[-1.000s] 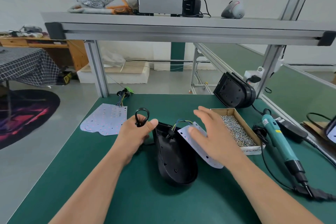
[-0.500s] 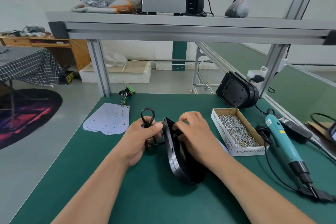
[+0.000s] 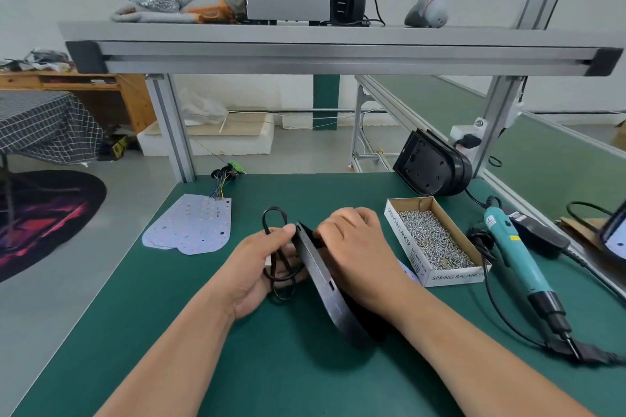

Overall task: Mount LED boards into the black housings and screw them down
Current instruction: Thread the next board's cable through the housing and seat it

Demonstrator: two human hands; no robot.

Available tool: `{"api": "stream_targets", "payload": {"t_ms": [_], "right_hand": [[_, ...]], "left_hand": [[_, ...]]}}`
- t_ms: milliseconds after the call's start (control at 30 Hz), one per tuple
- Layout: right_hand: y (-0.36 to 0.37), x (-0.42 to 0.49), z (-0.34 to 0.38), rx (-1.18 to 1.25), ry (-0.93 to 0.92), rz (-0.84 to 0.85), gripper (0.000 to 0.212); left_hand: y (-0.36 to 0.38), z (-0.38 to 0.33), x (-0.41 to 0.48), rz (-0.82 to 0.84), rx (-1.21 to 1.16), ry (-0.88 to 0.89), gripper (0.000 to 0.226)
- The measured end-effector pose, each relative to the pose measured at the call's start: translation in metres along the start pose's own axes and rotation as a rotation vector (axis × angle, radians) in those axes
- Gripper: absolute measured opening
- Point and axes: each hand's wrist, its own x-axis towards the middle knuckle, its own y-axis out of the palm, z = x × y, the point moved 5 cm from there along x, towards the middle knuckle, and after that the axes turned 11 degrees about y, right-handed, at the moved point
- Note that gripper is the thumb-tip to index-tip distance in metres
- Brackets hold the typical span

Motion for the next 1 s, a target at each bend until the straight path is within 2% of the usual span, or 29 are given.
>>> {"api": "stream_targets", "payload": {"t_ms": [100, 167, 267, 367, 533, 667, 767, 933, 1000], "right_hand": [[0.0, -0.001, 0.0, -0.034, -0.01, -0.026, 0.027], [0.002, 0.0, -0.002, -0.057, -0.013, -0.021, 0.032], [0.005, 0.005, -0.006, -0.087, 0.035, -0.003, 0.043], [0.005, 0.008, -0.012, -0.088, 0.084, 0.018, 0.049], [0.003, 0.006, -0.015, -0.026, 0.066, -0.013, 0.044], [-0.01, 0.004, -0.01, 0.069, 0.047, -0.145, 0.03], [-0.018, 0.003, -0.003, 0.109, 0.058, -0.191, 0.02], [-0.026, 0.003, -0.004, 0.076, 0.094, -0.181, 0.019], [-0.028, 0.004, -0.006, 0.111, 0.085, -0.174, 0.022]], "left_hand": [[0.004, 0.007, -0.001, 0.008, -0.025, -0.073, 0.033], [0.006, 0.01, -0.001, 0.014, -0.075, -0.089, 0.034], [0.013, 0.008, -0.003, 0.092, -0.151, -0.063, 0.035], [0.018, 0.008, -0.006, 0.069, -0.204, -0.035, 0.052], [0.026, 0.011, -0.006, 0.041, -0.202, -0.001, 0.061], [0.031, 0.009, -0.008, 0.157, -0.146, 0.024, 0.069], [0.031, 0.01, -0.008, 0.167, -0.165, 0.007, 0.084], [0.03, 0.012, -0.008, 0.148, -0.168, -0.013, 0.066], [0.027, 0.013, -0.009, 0.135, -0.171, -0.018, 0.075]]}}
